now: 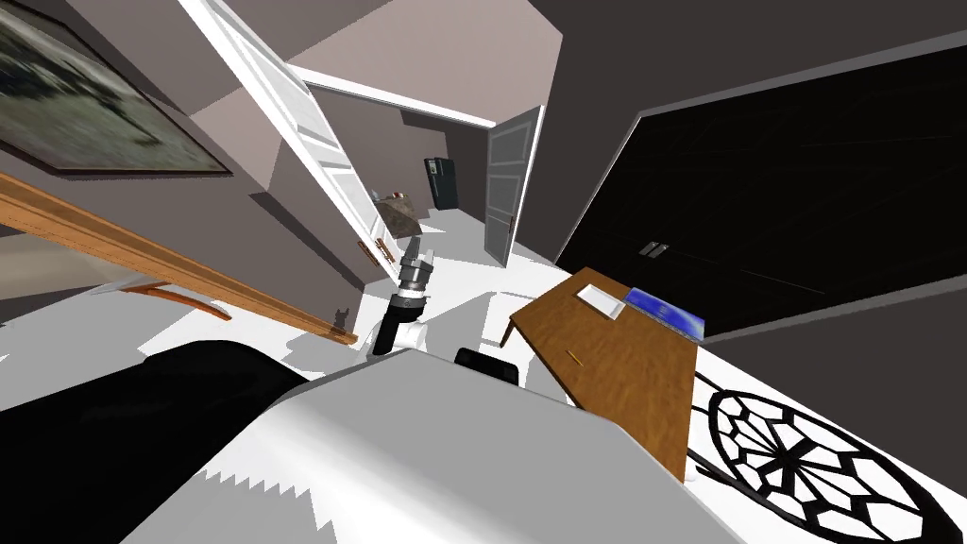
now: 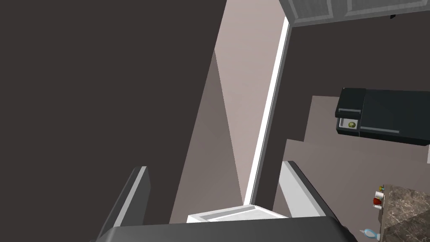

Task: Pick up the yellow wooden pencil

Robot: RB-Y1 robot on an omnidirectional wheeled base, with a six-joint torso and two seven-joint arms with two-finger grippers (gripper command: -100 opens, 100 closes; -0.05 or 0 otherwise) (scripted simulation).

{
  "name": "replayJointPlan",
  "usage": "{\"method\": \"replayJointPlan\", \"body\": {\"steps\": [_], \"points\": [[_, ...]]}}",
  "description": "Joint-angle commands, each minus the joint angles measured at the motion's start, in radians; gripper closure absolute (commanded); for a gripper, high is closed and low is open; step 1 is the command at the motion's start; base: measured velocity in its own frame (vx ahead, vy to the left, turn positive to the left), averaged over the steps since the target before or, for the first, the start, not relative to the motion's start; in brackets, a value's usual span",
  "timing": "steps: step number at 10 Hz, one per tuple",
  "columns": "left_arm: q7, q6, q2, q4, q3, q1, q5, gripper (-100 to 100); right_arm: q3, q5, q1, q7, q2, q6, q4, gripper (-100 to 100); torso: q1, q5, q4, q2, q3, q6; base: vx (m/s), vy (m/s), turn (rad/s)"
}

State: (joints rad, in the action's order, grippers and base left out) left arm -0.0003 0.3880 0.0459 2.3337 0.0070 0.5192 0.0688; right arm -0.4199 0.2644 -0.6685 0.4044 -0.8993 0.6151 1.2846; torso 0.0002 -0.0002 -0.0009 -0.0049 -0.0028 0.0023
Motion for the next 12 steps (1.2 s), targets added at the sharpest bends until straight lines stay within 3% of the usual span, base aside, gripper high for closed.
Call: {"method": "replayJointPlan", "body": {"steps": [1,4,6,9,11,12], "points": [[0.000,0.000,0.000,0.000,0.000,0.000,0.000,0,-0.016,0.013,0.007,0.020,-0.015,0.006,-0.050,-100,0.000,0.000,0.000,0.000,0.000,0.000,0.019,0.014,0.377],[0.000,0.000,0.000,0.000,0.000,0.000,0.000,0,-0.030,0.026,0.010,0.039,-0.029,0.005,-0.125,-100,0.000,0.000,0.000,-0.003,-0.001,-0.001,0.035,0.000,0.276],[0.000,0.000,0.000,0.000,0.000,0.000,0.000,0,-0.030,0.026,0.010,0.039,-0.029,0.005,-0.135,-100,0.000,0.000,0.000,-0.001,-0.001,0.000,0.012,0.000,-0.019],[0.000,0.000,0.000,0.000,0.000,0.000,0.000,0,-0.057,0.048,0.018,0.077,-0.050,0.000,-0.232,-100,0.000,0.000,0.000,-0.002,-0.001,0.000,0.035,0.006,0.319],[0.000,0.000,0.000,0.000,0.000,0.000,0.000,0,-0.057,0.048,0.018,0.077,-0.050,0.000,-0.250,-100,0.000,0.000,-0.001,-0.003,-0.002,0.000,0.038,-0.007,0.081],[0.000,0.000,0.000,0.000,0.000,0.000,0.000,0,-0.069,0.059,0.022,0.095,-0.056,-0.003,-0.296,-100,0.000,0.000,0.000,-0.002,-0.001,0.001,0.036,0.014,0.302]]}}
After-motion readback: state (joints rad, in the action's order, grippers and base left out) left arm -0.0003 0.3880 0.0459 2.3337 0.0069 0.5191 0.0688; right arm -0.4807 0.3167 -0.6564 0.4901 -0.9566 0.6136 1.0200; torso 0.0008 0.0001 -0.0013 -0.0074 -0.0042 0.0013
